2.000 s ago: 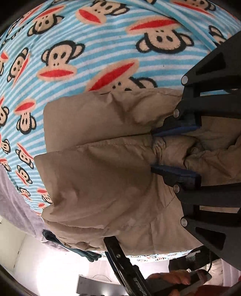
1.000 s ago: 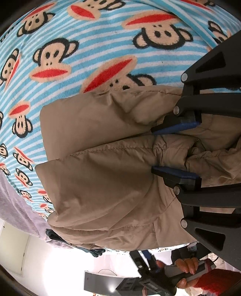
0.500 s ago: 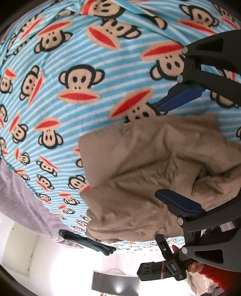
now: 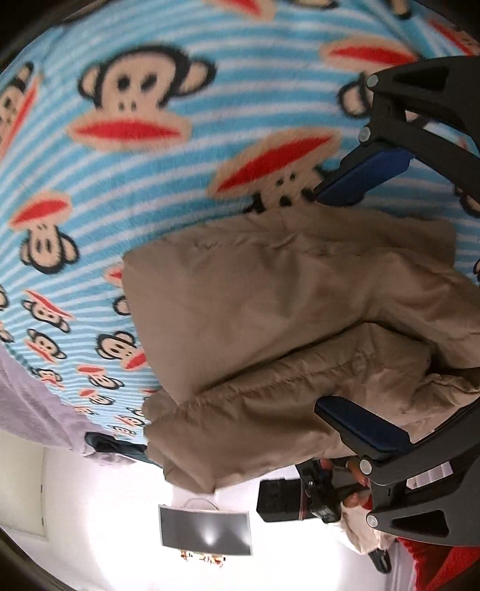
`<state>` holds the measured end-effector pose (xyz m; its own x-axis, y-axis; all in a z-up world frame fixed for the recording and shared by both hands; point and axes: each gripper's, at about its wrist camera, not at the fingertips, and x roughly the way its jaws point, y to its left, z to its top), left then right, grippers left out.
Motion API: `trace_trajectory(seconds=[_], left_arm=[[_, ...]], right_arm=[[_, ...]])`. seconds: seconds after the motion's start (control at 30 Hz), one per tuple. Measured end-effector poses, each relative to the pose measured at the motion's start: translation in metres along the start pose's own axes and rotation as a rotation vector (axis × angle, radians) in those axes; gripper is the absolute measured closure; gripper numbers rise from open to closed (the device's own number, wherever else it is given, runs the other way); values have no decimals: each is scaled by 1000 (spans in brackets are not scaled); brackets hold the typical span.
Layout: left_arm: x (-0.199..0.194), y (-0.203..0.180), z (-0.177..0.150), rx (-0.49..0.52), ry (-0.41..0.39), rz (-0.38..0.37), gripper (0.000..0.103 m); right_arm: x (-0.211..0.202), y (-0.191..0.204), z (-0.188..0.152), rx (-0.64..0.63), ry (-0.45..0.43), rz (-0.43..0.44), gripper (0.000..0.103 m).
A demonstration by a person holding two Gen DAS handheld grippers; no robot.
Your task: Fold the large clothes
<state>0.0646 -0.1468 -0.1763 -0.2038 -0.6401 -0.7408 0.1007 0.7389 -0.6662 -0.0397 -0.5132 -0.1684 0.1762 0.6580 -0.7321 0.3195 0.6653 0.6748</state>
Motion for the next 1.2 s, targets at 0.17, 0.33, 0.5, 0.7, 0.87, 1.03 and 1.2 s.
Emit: trace_trajectory(seconds=[0.17,0.33,0.5,0.7,0.87,1.03,1.2], left_arm=[[18,2,4,-38,18,-7,0],[34,6,2,-107,11,-36,0],[30,-5,-2,-89,-20,-29,4],[7,-20,-12,-18,-68,-75,21],[-30,-34,-5,70,-118,-148,21],[-96,-23,20,125,-158,-180,21],[-158,-9,56,173,-209,-130,21]], right_arm=[[35,-4,18,17,63,67,0],[48,-11,23,98,60,110,0],[48,-10,20,154,48,109,3],[35,9,10,189,1,160,47],[21,51,-4,168,-77,204,52],[22,114,1,113,-150,252,52],[44,184,19,35,-184,329,52]])
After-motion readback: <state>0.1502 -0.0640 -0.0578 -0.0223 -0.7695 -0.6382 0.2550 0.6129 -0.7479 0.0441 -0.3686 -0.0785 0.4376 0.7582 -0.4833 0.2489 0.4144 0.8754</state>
